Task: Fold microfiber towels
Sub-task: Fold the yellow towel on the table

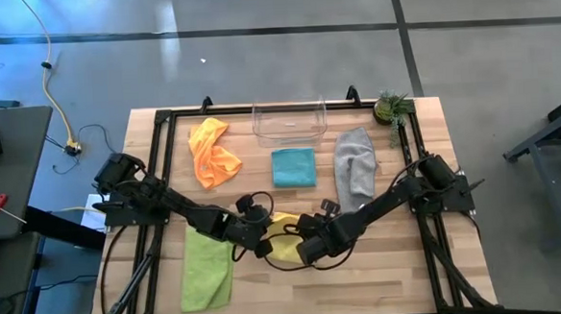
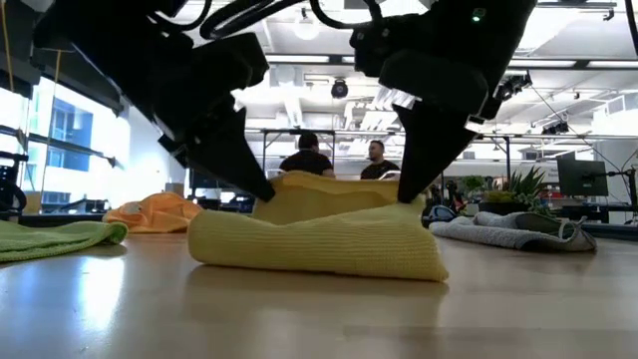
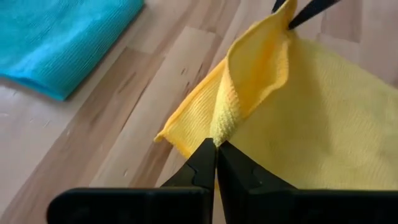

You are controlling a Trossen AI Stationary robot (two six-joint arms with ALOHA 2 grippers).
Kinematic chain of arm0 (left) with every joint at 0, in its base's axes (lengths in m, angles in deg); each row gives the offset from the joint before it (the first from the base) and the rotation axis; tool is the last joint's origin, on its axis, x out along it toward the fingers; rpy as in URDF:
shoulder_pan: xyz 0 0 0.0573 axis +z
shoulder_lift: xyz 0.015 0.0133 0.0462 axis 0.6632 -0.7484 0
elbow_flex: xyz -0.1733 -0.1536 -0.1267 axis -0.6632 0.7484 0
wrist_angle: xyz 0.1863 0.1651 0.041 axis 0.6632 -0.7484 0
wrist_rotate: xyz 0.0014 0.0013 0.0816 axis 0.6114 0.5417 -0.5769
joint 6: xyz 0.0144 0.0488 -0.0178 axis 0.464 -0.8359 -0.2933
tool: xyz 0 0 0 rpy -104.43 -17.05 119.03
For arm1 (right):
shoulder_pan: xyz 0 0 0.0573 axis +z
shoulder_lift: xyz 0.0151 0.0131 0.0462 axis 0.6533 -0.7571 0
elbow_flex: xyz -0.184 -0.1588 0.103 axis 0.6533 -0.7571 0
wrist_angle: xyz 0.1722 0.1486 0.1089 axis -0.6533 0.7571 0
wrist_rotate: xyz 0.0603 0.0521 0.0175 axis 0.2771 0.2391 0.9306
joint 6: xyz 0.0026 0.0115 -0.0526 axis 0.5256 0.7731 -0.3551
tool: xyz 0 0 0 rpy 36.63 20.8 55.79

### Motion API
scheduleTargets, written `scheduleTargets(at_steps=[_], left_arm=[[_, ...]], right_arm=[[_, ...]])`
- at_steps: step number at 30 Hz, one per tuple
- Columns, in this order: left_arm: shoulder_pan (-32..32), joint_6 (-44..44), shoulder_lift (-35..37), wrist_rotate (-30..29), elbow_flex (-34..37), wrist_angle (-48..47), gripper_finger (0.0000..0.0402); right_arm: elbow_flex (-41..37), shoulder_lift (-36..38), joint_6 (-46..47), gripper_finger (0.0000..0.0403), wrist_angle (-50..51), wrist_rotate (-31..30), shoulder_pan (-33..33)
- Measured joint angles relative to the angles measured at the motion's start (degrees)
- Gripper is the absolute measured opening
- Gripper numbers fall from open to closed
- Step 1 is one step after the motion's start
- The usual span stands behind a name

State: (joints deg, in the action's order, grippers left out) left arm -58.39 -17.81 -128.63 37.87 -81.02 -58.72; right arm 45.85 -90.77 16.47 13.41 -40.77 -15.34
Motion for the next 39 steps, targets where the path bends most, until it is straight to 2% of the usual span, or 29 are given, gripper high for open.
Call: scheduleTargets(at_steps=[4,8,10,13,16,18,20,22,23,27,29,31,35,39], left_arm=[[-0.02,-0.13,-0.02,-0.08,-0.01,0.01,0.0022],[-0.02,-1.88,0.47,-0.05,-0.02,-0.17,0.0055],[-0.01,-2.68,0.78,0.03,-0.04,-0.37,0.0073],[-0.02,-3.44,2.12,0.19,-0.05,-0.68,0.0097],[-0.03,-5.67,4.20,-0.08,-0.02,-3.17,0.0114],[-0.36,-7.59,6.51,-0.62,-0.08,-4.00,0.0118],[-1.02,-10.43,9.30,0.49,-0.01,-6.03,0.0114],[-2.21,-13.16,10.34,3.01,0.00,-4.26,0.0100],[-2.88,-14.34,10.60,3.32,0.58,-3.33,0.0089],[-3.54,-16.42,8.49,4.83,5.27,7.77,0.0038],[-3.22,-16.42,6.61,4.95,7.35,13.71,0.0013],[-2.54,-16.42,5.23,4.91,8.50,18.75,0.0005],[-0.09,-16.83,1.29,8.05,8.53,24.12,0.0008],[2.05,-17.90,-2.71,9.72,8.13,28.23,0.0001]], right_arm=[[0.00,0.37,1.80,0.0131,1.34,-1.86,0.09],[1.92,1.58,3.43,0.0187,6.78,-2.64,0.75],[3.08,2.40,3.51,0.0203,9.38,-3.46,1.51],[4.09,4.05,3.33,0.0206,11.16,-5.37,2.92],[4.07,5.11,2.24,0.0178,11.14,-6.87,4.76],[3.92,5.11,1.99,0.0139,10.36,-8.54,6.48],[2.52,5.23,1.77,0.0086,4.81,-9.72,7.92],[-0.53,5.23,0.09,0.0030,-2.74,-9.95,8.86],[-2.36,5.18,-0.60,0.0015,-7.06,-10.74,9.03],[-11.90,5.18,-2.03,0.0021,-25.22,-12.73,7.86],[-16.62,5.16,-1.41,0.0009,-33.34,-13.84,7.06],[-20.43,5.16,-1.58,0.0003,-39.98,-14.89,6.27],[-24.85,5.08,-0.80,0.0003,-44.66,-12.95,4.43],[-26.84,4.98,1.57,0.0002,-44.38,-12.11,3.09]])
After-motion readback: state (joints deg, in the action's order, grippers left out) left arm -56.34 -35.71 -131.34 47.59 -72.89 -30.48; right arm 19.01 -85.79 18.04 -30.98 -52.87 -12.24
